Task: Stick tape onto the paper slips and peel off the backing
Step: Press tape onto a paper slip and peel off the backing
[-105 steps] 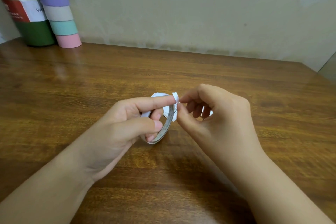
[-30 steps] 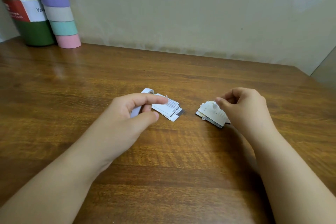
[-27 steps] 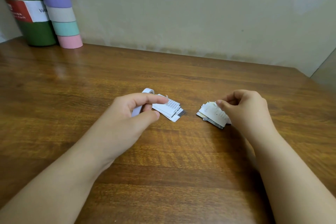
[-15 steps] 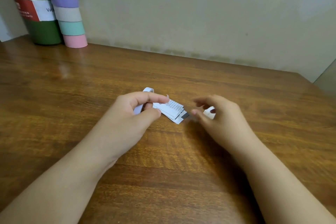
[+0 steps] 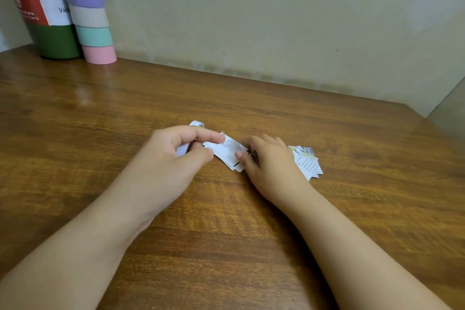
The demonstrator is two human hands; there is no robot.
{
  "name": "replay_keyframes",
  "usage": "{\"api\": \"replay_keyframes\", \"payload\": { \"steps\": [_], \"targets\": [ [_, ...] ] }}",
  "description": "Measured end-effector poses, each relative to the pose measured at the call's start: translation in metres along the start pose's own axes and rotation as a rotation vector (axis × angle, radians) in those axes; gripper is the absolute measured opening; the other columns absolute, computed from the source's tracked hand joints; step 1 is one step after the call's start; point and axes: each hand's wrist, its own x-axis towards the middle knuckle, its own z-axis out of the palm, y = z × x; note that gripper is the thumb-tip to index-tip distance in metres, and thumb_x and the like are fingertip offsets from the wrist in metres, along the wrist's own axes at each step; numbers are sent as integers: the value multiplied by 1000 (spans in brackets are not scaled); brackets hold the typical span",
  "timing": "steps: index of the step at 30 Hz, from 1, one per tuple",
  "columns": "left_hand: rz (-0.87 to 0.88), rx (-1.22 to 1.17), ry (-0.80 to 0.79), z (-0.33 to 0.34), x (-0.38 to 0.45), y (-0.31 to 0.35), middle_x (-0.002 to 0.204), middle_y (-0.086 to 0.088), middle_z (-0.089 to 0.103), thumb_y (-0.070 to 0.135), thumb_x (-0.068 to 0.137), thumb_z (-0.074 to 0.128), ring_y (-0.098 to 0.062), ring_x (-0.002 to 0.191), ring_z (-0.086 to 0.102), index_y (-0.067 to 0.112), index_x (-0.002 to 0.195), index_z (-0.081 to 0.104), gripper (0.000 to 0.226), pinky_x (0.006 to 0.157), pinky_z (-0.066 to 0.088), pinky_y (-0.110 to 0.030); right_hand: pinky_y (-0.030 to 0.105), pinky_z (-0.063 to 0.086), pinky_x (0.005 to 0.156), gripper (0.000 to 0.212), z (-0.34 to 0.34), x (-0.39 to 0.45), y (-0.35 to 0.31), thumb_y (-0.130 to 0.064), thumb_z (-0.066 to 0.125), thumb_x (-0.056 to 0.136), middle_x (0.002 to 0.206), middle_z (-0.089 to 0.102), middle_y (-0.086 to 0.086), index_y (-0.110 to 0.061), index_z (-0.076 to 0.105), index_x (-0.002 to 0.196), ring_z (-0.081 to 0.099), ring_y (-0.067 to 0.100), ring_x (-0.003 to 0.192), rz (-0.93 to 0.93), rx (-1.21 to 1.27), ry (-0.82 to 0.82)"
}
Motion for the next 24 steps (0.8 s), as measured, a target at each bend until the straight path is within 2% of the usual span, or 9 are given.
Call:
{"api": "replay_keyframes", "payload": {
  "steps": [2, 3, 6, 8, 11, 12, 17, 21, 24],
  "targets": [
    [-6, 7, 6, 0, 1, -1, 58, 14, 42, 25, 78, 62, -20, 59, 35, 40, 87, 73, 20, 62, 33, -33, 35, 37, 92, 27, 1, 1, 1, -36, 55, 91, 105, 57, -8, -25, 61, 114, 46, 17, 101, 9, 19, 29],
    [-9, 17, 13, 0, 1, -1, 57, 17, 44, 20, 83, 63, -12, 57, 39, 39, 87, 73, 22, 64, 33, -31, 35, 38, 91, 26, 2, 2, 1, -34, 59, 89, 104, 57, -7, -24, 62, 112, 47, 17, 101, 12, 37, 35],
    [-14, 31, 37, 1, 2, -2, 56, 18, 46, 10, 87, 58, 1, 55, 44, 36, 86, 74, 31, 66, 33, -30, 33, 39, 93, 31, 1, 2, 2, -24, 63, 86, 106, 57, -7, -23, 61, 116, 49, 16, 104, 5, 107, 64],
    [-16, 28, 46, 1, 2, -2, 59, 12, 43, 11, 87, 58, -9, 54, 40, 37, 86, 74, 30, 65, 34, -30, 28, 40, 92, 35, 1, 2, 2, -18, 65, 83, 102, 53, -11, -23, 60, 118, 49, 13, 102, -8, 165, 96],
    [-20, 29, 48, 0, 4, -4, 60, 13, 42, 13, 87, 59, -21, 60, 33, 37, 88, 73, 28, 62, 34, -35, 8, 35, 75, 34, 0, 2, 2, -13, 67, 81, 94, 50, -13, -24, 62, 112, 48, 5, 90, -15, 231, 105],
    [-19, 26, 48, 0, 4, -4, 59, 14, 42, 14, 87, 60, -21, 60, 33, 37, 88, 73, 27, 62, 33, -35, 6, 35, 71, 32, 0, 2, 2, -12, 67, 80, 93, 52, -12, -25, 62, 109, 48, 4, 87, -12, 250, 106],
    [-5, 25, 39, 0, 4, -4, 60, 14, 42, 20, 83, 64, -20, 59, 34, 38, 88, 73, 21, 61, 35, -33, 18, 43, 70, 24, -2, 0, 0, -13, 66, 81, 85, 57, -16, -25, 62, 102, 53, 4, 79, 20, 303, 106],
    [-11, 41, 46, 0, 4, -6, 58, 15, 42, 12, 87, 59, -20, 59, 34, 37, 88, 73, 29, 61, 34, -32, 17, 41, 62, 17, -4, -1, 0, -14, 66, 82, 74, 54, -18, -24, 63, 95, 51, 0, 68, 36, 323, 143],
    [-9, 14, 40, -1, 4, -6, 62, 14, 44, 18, 83, 64, -20, 59, 33, 37, 88, 74, 22, 61, 33, -31, 14, 40, 58, 17, -6, -2, 2, -14, 65, 83, 72, 56, -15, -25, 61, 95, 52, 1, 64, 84, 387, 152]
  ]
}}
